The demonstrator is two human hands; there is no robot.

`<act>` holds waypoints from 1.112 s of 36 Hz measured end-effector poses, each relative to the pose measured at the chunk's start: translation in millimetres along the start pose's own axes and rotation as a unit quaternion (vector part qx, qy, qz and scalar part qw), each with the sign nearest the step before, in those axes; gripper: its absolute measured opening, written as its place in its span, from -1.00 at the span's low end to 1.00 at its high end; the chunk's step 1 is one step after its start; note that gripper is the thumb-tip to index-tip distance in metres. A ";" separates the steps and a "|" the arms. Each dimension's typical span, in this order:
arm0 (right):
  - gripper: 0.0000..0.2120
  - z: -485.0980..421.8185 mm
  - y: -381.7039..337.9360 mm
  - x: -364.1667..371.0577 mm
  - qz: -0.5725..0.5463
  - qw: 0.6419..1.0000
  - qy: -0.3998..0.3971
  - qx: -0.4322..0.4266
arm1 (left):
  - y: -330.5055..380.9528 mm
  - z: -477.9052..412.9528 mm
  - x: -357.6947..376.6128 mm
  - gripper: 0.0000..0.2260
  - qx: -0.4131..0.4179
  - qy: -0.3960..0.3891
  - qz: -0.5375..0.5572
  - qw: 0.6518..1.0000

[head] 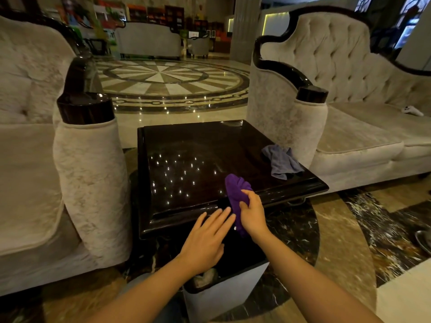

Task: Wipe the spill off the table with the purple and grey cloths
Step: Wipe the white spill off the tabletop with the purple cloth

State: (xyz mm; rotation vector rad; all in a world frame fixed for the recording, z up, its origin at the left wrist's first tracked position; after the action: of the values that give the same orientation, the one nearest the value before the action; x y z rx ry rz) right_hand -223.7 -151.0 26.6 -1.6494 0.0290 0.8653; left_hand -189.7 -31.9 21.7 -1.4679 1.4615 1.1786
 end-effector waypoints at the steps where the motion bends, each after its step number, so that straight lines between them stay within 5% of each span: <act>1: -0.65 -0.5 -0.1 0.0 -0.003 1.000 0.001 0.001 | 2.7 0.2 3.6 -0.24 0.000 -0.024 -0.016 1.000; 10: -0.70 -8.9 4.9 -3.8 -0.106 0.994 -0.015 0.030 | -17.1 30.6 76.5 -0.43 0.008 -0.230 -0.050 0.972; 23: -0.75 -11.7 45.9 -4.2 -0.308 0.934 -0.059 0.174 | -26.2 -16.5 9.7 -0.29 -0.040 -0.059 -0.014 0.997; 33: -0.75 -2.6 56.1 9.3 -0.409 0.875 -0.082 0.245 | -7.7 -28.9 29.3 -0.26 -0.009 -0.113 -0.018 0.993; 37: -0.74 -12.7 57.5 2.2 -0.426 0.867 -0.062 0.250 | -18.5 -9.3 57.9 -0.31 -0.014 -0.187 -0.053 0.981; 40: -0.75 -32.5 54.0 -13.0 -0.405 0.884 -0.045 0.228 | -41.2 -9.9 52.3 -0.36 -0.052 -0.159 -0.029 0.985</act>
State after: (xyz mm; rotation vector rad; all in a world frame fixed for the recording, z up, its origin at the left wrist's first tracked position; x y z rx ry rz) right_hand -241.4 -199.9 -11.3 -1.0152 -0.4620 0.2464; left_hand -151.5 -54.5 -28.9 -1.3078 1.1490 1.3981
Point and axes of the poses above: each hand's wrist, its own z-axis away from the middle knuckle, its own x-axis out of the palm, y = z × x, the point moved 10 cm from there along -z, towards the middle knuckle, and after that the axes turned 8 degrees about z, right-handed, at the moved point
